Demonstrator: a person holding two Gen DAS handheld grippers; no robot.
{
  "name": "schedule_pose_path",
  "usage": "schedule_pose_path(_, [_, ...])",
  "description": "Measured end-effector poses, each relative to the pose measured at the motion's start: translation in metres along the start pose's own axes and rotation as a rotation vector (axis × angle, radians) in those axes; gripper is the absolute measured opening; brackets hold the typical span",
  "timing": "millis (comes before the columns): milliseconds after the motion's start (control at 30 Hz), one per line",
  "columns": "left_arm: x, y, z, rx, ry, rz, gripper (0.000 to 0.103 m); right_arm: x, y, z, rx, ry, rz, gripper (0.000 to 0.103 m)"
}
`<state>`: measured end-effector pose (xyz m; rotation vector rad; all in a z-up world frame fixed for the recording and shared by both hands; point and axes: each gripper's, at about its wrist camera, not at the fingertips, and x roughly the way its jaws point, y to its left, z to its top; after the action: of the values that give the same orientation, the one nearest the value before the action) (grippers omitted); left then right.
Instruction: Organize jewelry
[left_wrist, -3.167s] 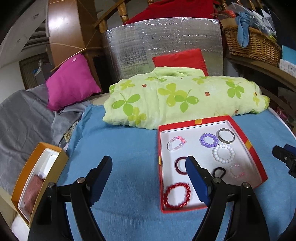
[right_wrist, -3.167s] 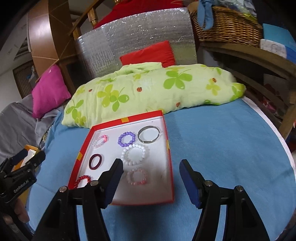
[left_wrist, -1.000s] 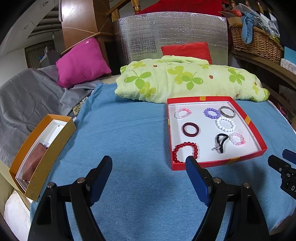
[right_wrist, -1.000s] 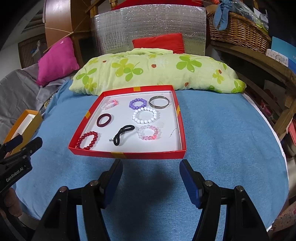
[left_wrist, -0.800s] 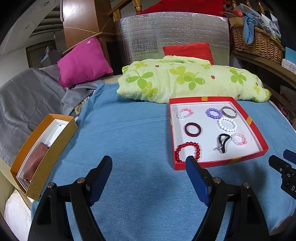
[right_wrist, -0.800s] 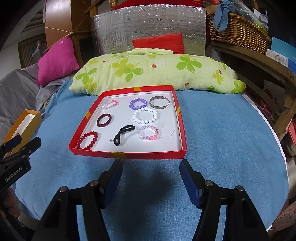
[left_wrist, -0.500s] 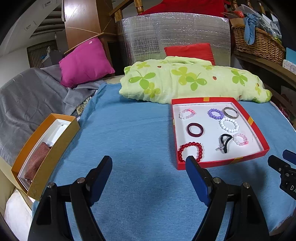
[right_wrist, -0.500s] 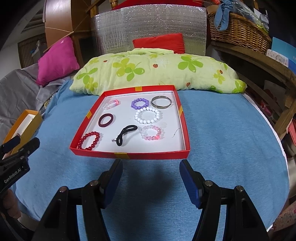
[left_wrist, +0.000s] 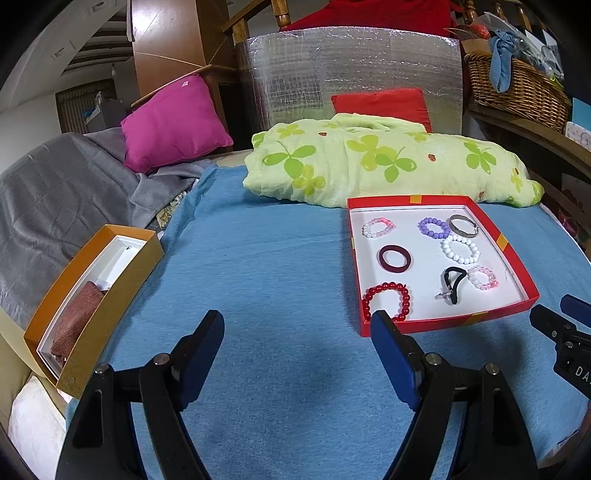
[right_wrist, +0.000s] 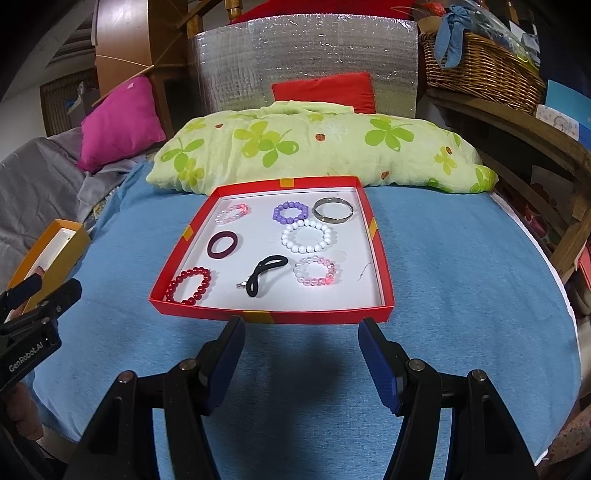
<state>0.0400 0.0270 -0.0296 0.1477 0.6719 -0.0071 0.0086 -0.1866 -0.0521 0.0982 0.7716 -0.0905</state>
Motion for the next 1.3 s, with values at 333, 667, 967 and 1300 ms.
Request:
schedule_pose_path(333, [-0.0014, 0.0054, -0.0006, -0.005, 0.000, 0.001, 0.082, 0.0015, 0.0069, -0.0003, -0.013, -0.001, 0.001, 0.068])
schedule_pose_path(667, [-0.0013, 0.0090, -0.0015, -0.008, 0.008, 0.009, 0.082, 0.0017, 0.0103, -0.0004, -0.018, -0.004, 0.002, 0.068])
schedule_pose_path(967, [-0.0003, 0.0086, -0.0020, -0.010, 0.011, 0.007, 0.082, 0.0011, 0.0093, 0.0003, -0.016, -0.004, 0.003, 0.068])
schedule_pose_path(1300, [0.0009, 0.0076, -0.0017, -0.012, 0.013, 0.010, 0.082, 0.0012, 0.0098, 0.0005, -0.014, -0.004, 0.004, 0.068])
